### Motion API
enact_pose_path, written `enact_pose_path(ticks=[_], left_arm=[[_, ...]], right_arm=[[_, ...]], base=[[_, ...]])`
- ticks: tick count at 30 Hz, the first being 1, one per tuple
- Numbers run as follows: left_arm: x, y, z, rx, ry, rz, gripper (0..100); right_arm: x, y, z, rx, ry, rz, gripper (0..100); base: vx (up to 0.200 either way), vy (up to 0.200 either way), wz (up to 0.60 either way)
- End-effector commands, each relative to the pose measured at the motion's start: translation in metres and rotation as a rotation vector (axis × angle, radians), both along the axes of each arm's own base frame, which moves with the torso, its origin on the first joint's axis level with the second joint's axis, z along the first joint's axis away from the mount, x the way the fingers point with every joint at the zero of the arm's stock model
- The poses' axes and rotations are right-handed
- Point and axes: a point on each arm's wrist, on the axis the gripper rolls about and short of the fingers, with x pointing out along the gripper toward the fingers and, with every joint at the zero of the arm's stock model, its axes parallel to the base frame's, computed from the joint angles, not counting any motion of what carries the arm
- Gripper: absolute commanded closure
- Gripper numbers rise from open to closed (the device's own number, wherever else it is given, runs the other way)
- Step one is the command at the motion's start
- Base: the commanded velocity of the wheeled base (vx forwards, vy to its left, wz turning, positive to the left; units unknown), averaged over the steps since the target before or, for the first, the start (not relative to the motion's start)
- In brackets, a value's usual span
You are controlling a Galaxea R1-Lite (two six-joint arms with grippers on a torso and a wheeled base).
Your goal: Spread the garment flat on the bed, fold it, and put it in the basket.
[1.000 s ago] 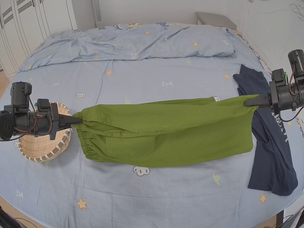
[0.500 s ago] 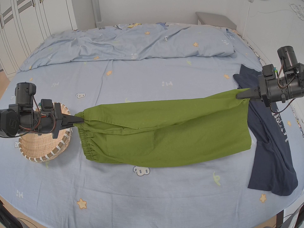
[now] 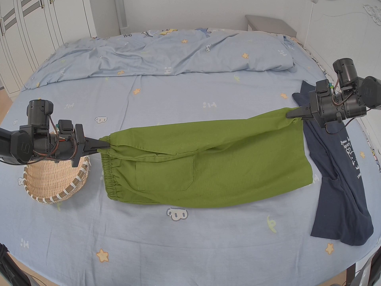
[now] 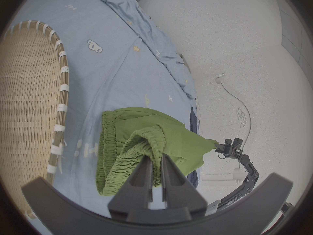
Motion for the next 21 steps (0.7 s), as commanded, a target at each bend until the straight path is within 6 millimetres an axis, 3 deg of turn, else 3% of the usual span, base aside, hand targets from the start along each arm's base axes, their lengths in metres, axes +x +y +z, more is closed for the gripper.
enact_pose_path(ticks=[1,9,14,21], left_arm=[[0.017,0.001,-0.015,-0.003,0.032,-0.001,100],[0.029,0.002,-0.027,0.001,0.017,0.001,100],[0.037,0.003,-0.035,0.002,0.030,0.008,100],[0.039,0.003,-0.039,0.002,0.039,0.009,100]], right_arm=[[0.022,-0.003,-0.022,-0.001,0.021,-0.009,100],[0.030,-0.009,-0.042,0.002,0.036,-0.016,100],[0.048,-0.008,-0.058,0.006,0.006,-0.020,100],[0.049,-0.005,-0.058,0.006,-0.012,-0.013,100]], base=[[0.000,0.000,0.00],[0.000,0.000,0.00],[0.000,0.000,0.00],[0.000,0.000,0.00]])
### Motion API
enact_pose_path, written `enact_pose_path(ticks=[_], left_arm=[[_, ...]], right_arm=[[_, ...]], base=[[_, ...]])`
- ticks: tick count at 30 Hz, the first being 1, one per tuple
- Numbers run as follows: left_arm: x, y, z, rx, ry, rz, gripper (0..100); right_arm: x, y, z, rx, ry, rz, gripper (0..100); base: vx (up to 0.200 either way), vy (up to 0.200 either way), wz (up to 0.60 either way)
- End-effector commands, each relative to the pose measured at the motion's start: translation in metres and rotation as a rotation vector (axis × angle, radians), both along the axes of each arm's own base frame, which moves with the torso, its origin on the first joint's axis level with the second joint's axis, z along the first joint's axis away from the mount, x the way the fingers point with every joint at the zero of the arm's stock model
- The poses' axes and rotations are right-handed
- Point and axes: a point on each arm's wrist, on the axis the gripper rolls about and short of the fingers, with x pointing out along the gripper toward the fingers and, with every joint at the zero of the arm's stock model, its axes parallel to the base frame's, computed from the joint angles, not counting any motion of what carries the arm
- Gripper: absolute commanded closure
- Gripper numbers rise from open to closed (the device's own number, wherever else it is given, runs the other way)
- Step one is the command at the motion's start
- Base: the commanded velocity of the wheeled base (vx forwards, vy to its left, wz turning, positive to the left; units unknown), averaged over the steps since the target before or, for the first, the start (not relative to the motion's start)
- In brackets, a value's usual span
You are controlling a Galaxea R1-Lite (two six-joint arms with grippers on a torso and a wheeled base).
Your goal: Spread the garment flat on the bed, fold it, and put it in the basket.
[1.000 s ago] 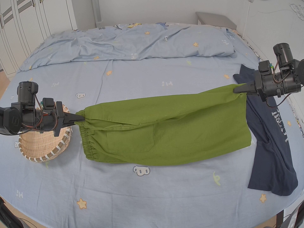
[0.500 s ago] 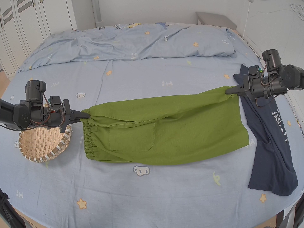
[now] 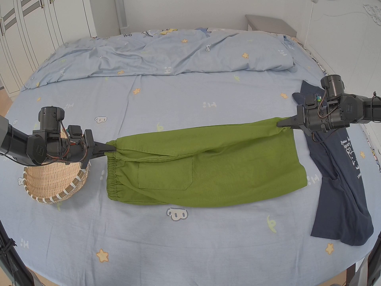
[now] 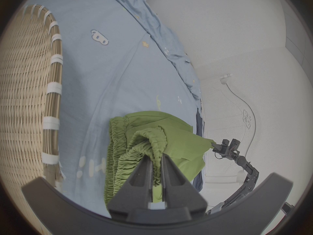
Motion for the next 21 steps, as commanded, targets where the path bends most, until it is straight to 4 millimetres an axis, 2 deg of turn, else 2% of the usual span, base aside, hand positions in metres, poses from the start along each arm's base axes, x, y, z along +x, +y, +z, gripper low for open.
enact_pose_path(ticks=[1,21], left_arm=[[0.003,0.000,-0.006,-0.001,0.017,0.000,100],[0.010,0.000,-0.012,-0.001,0.023,-0.002,100]], right_arm=[[0.003,0.001,-0.005,0.000,0.009,0.002,100],[0.024,0.008,-0.022,0.014,-0.008,0.008,100]], base=[[0.000,0.000,0.00],[0.000,0.000,0.00]])
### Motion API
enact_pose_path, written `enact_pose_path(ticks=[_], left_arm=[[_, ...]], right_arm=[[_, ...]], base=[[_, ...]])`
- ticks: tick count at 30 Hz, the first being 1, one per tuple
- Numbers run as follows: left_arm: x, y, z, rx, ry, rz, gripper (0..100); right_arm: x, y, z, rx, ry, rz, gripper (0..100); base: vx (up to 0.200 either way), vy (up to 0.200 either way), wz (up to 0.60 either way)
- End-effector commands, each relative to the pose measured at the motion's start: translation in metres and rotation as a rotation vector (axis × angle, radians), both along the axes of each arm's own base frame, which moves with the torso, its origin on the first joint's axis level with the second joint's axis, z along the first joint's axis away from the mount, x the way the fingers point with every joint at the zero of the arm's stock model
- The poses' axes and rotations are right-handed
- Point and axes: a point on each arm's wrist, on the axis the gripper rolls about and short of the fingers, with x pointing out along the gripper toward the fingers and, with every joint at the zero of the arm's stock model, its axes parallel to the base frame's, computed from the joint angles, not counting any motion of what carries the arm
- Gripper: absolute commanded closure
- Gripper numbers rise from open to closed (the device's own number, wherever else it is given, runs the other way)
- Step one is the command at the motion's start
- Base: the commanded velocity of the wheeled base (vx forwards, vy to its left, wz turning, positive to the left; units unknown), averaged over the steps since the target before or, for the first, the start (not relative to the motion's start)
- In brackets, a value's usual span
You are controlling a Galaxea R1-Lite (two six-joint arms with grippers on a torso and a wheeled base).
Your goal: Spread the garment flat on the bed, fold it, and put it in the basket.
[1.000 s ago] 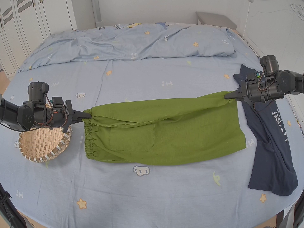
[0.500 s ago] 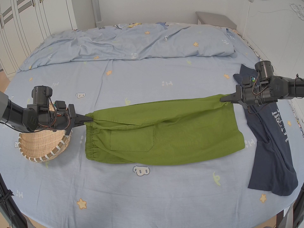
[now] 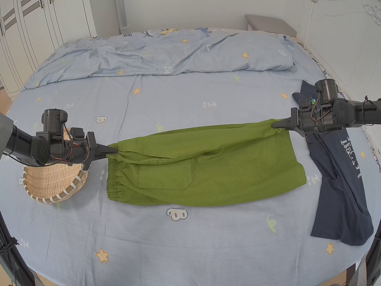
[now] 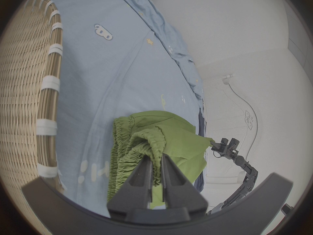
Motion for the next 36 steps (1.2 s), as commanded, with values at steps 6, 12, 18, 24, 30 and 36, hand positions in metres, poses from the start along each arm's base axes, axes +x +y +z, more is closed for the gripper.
enact_pose_path(ticks=[6,12,18,24,30,36], left_arm=[[0.008,-0.001,-0.007,-0.001,0.009,-0.005,0],[0.008,-0.006,-0.002,-0.004,-0.004,-0.017,0],[0.000,-0.012,0.010,-0.009,-0.022,-0.032,0],[0.002,-0.026,0.017,-0.020,-0.038,-0.063,0],[0.025,-0.032,0.012,-0.078,-0.063,-0.037,0],[0.050,-0.029,-0.004,-0.132,-0.130,0.075,0]], right_arm=[[0.008,0.003,-0.011,0.010,0.029,-0.001,0],[0.005,0.005,-0.010,0.010,0.035,0.003,0],[-0.001,0.009,-0.007,0.010,0.038,0.014,0],[-0.003,0.014,-0.007,0.010,0.043,0.027,0],[-0.003,0.014,-0.007,0.009,0.044,0.026,0],[-0.003,0.012,-0.007,0.008,0.041,0.018,0]], base=[[0.000,0.000,0.00],[0.000,0.000,0.00],[0.000,0.000,0.00],[0.000,0.000,0.00],[0.000,0.000,0.00],[0.000,0.000,0.00]])
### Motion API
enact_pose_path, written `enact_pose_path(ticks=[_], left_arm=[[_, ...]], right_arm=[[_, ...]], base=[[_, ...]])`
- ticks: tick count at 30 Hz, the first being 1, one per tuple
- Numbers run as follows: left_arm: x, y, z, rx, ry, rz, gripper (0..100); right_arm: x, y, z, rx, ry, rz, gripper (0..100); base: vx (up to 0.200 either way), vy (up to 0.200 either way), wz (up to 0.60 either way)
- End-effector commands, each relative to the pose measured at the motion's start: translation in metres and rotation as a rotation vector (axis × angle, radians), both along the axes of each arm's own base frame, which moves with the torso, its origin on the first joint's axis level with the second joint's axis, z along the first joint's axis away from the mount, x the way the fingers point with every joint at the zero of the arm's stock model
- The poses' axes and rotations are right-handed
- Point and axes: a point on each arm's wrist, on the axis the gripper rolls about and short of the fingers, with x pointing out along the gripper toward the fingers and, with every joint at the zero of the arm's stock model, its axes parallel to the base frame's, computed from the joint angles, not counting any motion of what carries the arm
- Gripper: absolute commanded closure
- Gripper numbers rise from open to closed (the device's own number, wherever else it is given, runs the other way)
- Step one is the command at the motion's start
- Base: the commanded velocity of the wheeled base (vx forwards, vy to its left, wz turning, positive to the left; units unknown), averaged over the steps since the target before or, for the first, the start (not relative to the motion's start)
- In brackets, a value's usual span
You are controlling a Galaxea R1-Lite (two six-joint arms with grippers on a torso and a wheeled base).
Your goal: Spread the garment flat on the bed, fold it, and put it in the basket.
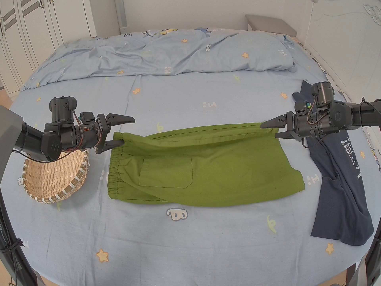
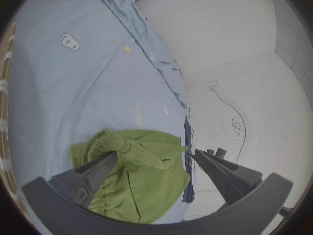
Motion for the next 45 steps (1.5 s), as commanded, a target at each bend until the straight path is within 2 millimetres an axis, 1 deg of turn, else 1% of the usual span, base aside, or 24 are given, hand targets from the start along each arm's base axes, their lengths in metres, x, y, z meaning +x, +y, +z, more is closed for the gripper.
enact_pose_path(ticks=[1,3,9,14,16,17,18,19,21,22,24,27,28,29,30,31,33,38,40,45], left_arm=[[0.026,0.001,-0.028,-0.042,-0.022,0.113,0],[0.029,0.002,-0.031,-0.058,-0.033,0.153,0],[0.029,0.005,-0.030,-0.060,-0.039,0.169,0],[0.022,0.006,-0.035,-0.057,-0.017,0.164,0],[0.006,0.007,-0.018,-0.059,-0.049,0.160,0],[0.002,0.007,-0.013,-0.060,-0.058,0.160,0],[-0.007,0.006,-0.005,-0.062,-0.072,0.156,0],[-0.009,0.006,-0.004,-0.062,-0.073,0.156,0],[-0.029,0.006,0.006,-0.063,-0.095,0.154,0],[-0.036,0.006,0.008,-0.064,-0.099,0.154,0],[-0.054,0.005,0.004,-0.054,-0.100,0.152,0],[-0.075,0.005,-0.004,-0.011,-0.113,0.140,0],[-0.084,0.004,-0.013,0.026,-0.104,0.125,0],[-0.090,0.004,-0.019,0.056,-0.102,0.120,0],[-0.090,0.004,-0.019,0.056,-0.102,0.120,0],[-0.101,0.005,-0.032,0.116,-0.094,0.114,0],[-0.107,0.006,-0.041,0.145,-0.076,0.105,0],[-0.106,0.008,-0.049,0.190,-0.069,0.132,0],[-0.104,0.008,-0.057,0.217,-0.061,0.122,0],[-0.089,0.005,-0.083,0.281,-0.025,0.125,0]], right_arm=[[0.000,-0.002,0.003,0.000,-0.008,-0.007,0],[-0.001,-0.003,0.005,0.000,-0.013,-0.008,0],[-0.002,-0.002,0.005,-0.002,-0.014,-0.006,0],[-0.004,-0.003,0.008,-0.002,-0.018,-0.009,0],[-0.006,-0.004,0.012,-0.001,-0.028,-0.012,0],[-0.007,-0.004,0.013,-0.001,-0.028,-0.012,0],[-0.008,-0.005,0.015,0.000,-0.034,-0.014,0],[-0.008,-0.005,0.015,0.001,-0.033,-0.015,0],[-0.011,-0.005,0.019,0.001,-0.039,-0.015,0],[-0.012,-0.005,0.019,0.001,-0.039,-0.015,0],[-0.015,-0.006,0.024,0.003,-0.048,-0.013,0],[-0.019,-0.006,0.029,0.005,-0.059,-0.014,0],[-0.020,-0.006,0.030,0.005,-0.061,-0.012,0],[-0.021,-0.006,0.031,0.006,-0.060,-0.011,0],[-0.021,-0.006,0.031,0.006,-0.060,-0.011,0],[-0.024,-0.006,0.034,0.006,-0.065,-0.011,0],[-0.027,-0.006,0.035,0.005,-0.066,-0.009,0],[-0.029,-0.003,0.033,0.005,-0.058,-0.003,0],[-0.030,-0.003,0.032,0.005,-0.058,-0.001,0],[-0.030,-0.002,0.030,0.004,-0.061,0.003,0]], base=[[0.000,0.000,0.00],[0.000,0.000,0.00],[0.000,0.000,0.00],[0.000,0.000,0.00],[0.000,0.000,0.00],[0.000,0.000,0.00],[0.000,0.000,0.00],[0.000,0.000,0.00],[0.000,0.000,0.00],[0.000,0.000,0.00],[0.000,0.000,0.00],[0.000,0.000,0.00],[0.000,0.000,0.00],[0.000,0.000,0.00],[0.000,0.000,0.00],[0.000,0.000,0.00],[0.000,0.000,0.00],[0.000,0.000,0.00],[0.000,0.000,0.00],[0.000,0.000,0.00]])
